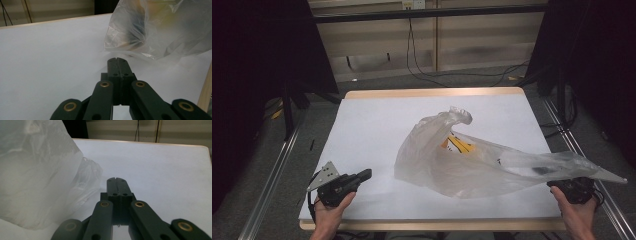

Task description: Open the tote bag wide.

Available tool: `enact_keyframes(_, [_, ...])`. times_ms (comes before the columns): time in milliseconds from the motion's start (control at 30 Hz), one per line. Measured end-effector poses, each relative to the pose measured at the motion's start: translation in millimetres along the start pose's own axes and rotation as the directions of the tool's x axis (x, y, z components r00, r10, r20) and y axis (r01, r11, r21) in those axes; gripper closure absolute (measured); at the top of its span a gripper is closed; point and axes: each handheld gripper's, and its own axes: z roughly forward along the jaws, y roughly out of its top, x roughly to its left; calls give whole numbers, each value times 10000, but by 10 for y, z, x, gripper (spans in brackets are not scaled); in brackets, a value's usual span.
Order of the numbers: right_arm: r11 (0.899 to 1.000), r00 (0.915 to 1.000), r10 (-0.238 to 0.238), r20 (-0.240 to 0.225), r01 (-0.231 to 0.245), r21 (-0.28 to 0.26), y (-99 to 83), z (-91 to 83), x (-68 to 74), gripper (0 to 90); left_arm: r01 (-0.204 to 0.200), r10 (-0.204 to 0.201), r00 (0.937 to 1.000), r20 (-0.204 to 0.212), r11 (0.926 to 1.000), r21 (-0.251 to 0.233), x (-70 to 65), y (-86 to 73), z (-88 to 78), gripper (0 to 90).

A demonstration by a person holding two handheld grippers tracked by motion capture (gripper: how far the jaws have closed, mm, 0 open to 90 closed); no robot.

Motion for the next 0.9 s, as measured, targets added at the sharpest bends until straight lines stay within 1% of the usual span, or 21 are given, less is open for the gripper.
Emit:
enact_keyframes(133, [10000,10000,1,1,-1,-20,6,-1,4,900,23,-23,10000,3,10000,-4,-4,2,9,900])
enact_keyframes(233, [10000,10000,-33,2,33,-35,7,4,2,900,51,-50,10000,-82,9999,96,-16,8,16,900])
enact_keyframes(300, [10000,10000,55,4,-55,-73,12,9,0,900,17,-17,10000,-2,9999,130,-23,15,28,900])
enact_keyframes(333, [9999,10000,69,-14,-69,-77,15,11,-1,900,121,-122,9998,162,9999,68,-34,15,45,900])
enact_keyframes(367, [10000,10000,42,-42,-42,-85,23,18,-8,900,4,-7,9999,148,9998,195,-52,32,64,900])
enact_keyframes(400, [10000,10000,42,-42,-42,-85,23,18,-8,900,4,-7,9999,148,9998,195,-52,32,64,900])
enact_keyframes(433, [9999,10000,38,-90,-39,-125,35,27,-13,900,-52,48,9996,272,9999,160,-61,49,89,900])
enact_keyframes(467, [9999,9999,43,-114,-45,-158,41,32,-12,900,-110,106,9997,225,9998,180,-67,59,98,900])
enact_keyframes(533, [9998,9998,37,-178,-40,-172,54,38,-9,900,-21,17,9998,213,9998,204,-80,69,115,900])
enact_keyframes(600, [9998,9998,30,-185,-33,-173,60,41,-6,900,-94,90,9998,183,9997,205,-84,72,121,900])
enact_keyframes(633, [9998,9998,34,-217,-39,-217,72,46,-3,900,-54,50,9998,197,9998,199,-93,73,123,900])
enact_keyframes(667, [9998,9998,34,-217,-39,-217,72,46,-3,900,-74,68,9995,300,9998,189,-96,74,123,900])
enact_keyframes(700, [9997,9997,3,-230,-8,-235,89,49,4,900,-106,101,9997,221,9996,249,-105,78,119,900])
enact_keyframes(767, [9996,9997,-26,-227,20,-278,97,50,1,900,-138,132,9994,304,9997,190,-122,85,120,900])
enact_keyframes(800, [9995,9998,-27,-215,20,-308,118,47,10,900,-289,281,9989,364,9993,231,-146,97,115,900])
enact_keyframes(867, [9992,9997,24,-227,-32,-388,145,27,31,900,-321,313,9988,382,9993,193,-163,108,112,900])
enact_keyframes(900, [9992,9998,7,-215,-16,-411,159,16,35,900,-366,360,9982,470,9992,132,-192,130,105,900])
